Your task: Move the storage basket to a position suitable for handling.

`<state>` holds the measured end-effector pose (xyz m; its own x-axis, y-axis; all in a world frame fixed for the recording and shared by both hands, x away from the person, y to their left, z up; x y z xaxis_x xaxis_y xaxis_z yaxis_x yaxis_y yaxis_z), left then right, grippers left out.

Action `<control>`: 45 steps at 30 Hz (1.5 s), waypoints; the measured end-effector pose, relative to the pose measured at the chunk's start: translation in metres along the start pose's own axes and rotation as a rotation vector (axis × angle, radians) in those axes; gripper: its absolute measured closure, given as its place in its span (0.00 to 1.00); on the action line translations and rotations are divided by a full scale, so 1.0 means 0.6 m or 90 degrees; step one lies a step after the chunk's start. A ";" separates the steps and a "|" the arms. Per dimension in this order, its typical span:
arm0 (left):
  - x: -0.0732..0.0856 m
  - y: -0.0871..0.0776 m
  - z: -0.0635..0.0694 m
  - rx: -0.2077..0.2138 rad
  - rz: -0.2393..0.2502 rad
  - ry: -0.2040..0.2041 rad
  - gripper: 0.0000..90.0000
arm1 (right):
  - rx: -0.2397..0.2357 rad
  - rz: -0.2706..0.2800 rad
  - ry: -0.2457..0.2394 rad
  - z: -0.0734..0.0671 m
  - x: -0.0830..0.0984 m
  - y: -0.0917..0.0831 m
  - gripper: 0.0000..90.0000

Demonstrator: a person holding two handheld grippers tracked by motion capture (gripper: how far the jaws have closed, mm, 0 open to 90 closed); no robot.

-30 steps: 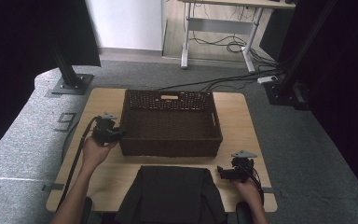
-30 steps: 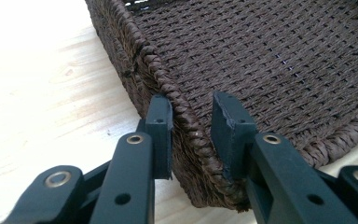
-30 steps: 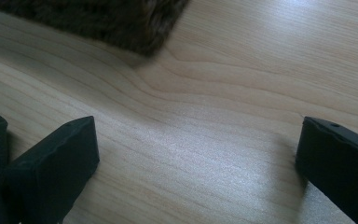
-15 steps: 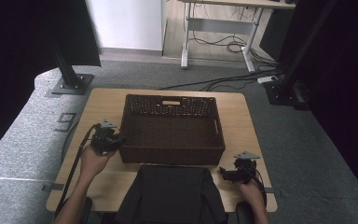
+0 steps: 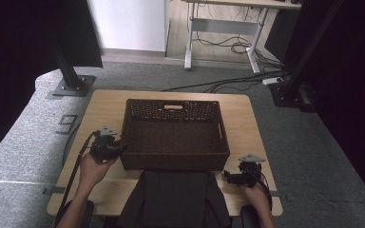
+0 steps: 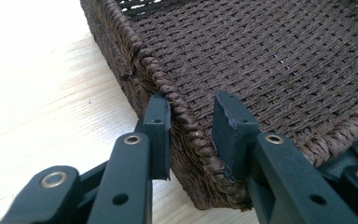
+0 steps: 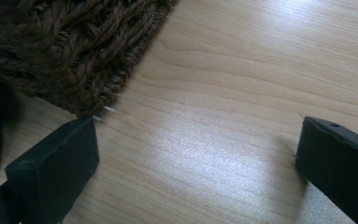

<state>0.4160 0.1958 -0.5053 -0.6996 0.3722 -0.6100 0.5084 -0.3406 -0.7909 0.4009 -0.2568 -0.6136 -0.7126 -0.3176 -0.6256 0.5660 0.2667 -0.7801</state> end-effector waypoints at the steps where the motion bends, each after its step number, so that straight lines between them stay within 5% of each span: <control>1: 0.000 0.000 -0.001 0.002 0.000 0.004 0.75 | 0.000 0.000 0.000 0.000 0.000 0.000 0.00; 13: -0.006 0.002 -0.010 0.025 0.009 0.016 0.72 | 0.000 0.000 0.001 0.000 0.000 0.000 0.00; 20: -0.006 -0.044 0.007 0.056 0.063 0.038 0.33 | 0.000 0.000 0.001 0.000 0.000 0.000 0.00; 25: 0.018 -0.062 0.024 0.027 0.064 0.082 0.15 | 0.000 0.000 0.001 0.000 0.000 0.000 0.00; 31: 0.074 -0.016 0.014 0.028 0.021 0.062 0.02 | 0.000 0.000 0.001 0.000 0.000 0.000 0.00; 35: 0.101 0.014 0.007 0.004 -0.001 0.066 0.00 | 0.000 0.000 0.001 0.000 0.000 0.000 0.00; 45: 0.132 0.068 -0.001 0.010 -0.025 0.063 0.00 | 0.000 0.000 0.001 0.000 0.000 0.000 0.00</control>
<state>0.3815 0.2119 -0.5862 -0.6647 0.4692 -0.5814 0.4730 -0.3381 -0.8136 0.4007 -0.2567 -0.6135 -0.7130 -0.3162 -0.6259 0.5664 0.2665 -0.7799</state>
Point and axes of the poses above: each handheld gripper's, and its own axes: y roughly forward along the jaws, x roughly out of its underside, z roughly to its right, the point moved 8 cm from there along y, roughly forward along the jaws, and after that the axes turned 7 degrees about -z, right-handed, at the moved point
